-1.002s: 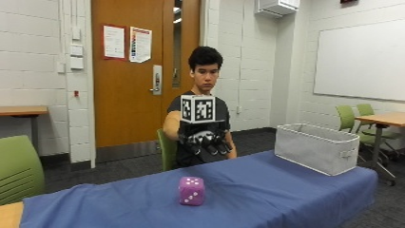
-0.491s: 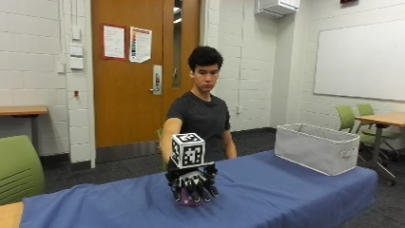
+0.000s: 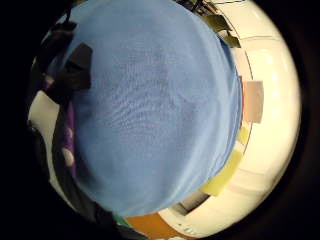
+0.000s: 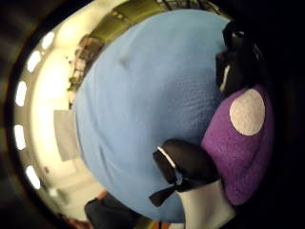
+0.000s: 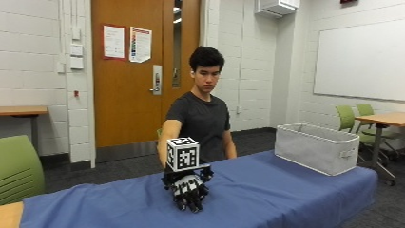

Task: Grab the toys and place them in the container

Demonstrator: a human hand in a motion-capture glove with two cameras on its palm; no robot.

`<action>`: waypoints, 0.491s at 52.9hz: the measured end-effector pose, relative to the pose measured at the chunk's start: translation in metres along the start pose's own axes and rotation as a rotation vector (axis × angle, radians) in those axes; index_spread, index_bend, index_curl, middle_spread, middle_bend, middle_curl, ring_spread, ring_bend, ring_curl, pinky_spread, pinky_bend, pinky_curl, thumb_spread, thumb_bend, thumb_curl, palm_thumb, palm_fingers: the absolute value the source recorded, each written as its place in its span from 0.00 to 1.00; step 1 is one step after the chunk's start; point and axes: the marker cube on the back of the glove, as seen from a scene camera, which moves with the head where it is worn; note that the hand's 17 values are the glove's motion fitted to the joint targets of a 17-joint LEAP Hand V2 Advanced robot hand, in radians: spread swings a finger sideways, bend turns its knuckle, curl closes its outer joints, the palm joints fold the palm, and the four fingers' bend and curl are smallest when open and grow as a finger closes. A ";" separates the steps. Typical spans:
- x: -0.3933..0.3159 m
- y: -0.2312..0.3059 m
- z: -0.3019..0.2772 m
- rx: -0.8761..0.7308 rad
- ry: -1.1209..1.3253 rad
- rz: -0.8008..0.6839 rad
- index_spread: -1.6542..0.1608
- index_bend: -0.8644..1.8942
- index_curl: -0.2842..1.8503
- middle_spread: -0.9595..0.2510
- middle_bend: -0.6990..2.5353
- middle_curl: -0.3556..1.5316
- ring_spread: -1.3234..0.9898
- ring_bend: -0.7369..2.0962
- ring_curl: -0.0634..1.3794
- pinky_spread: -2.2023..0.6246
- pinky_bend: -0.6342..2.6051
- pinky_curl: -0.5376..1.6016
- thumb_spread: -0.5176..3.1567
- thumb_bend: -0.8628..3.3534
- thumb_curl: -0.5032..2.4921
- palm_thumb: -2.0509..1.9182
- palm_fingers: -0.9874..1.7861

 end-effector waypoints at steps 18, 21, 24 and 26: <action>0.002 0.003 -0.021 0.111 -0.009 0.019 0.72 0.55 0.48 0.52 0.38 0.43 0.35 0.51 0.33 0.68 0.38 0.39 0.47 0.23 0.28 0.62 0.72; -0.001 0.004 -0.024 0.094 -0.008 0.019 0.72 0.53 0.49 0.50 0.38 0.43 0.35 0.52 0.34 0.67 0.39 0.39 0.47 0.24 0.28 0.64 0.73; -0.004 0.003 -0.028 0.052 0.006 0.015 0.72 0.51 0.51 0.48 0.39 0.44 0.35 0.54 0.35 0.66 0.40 0.40 0.47 0.24 0.29 0.65 0.74; -0.006 0.001 -0.030 0.019 0.021 0.008 0.72 0.48 0.51 0.48 0.39 0.45 0.35 0.57 0.37 0.64 0.42 0.41 0.46 0.24 0.30 0.66 0.77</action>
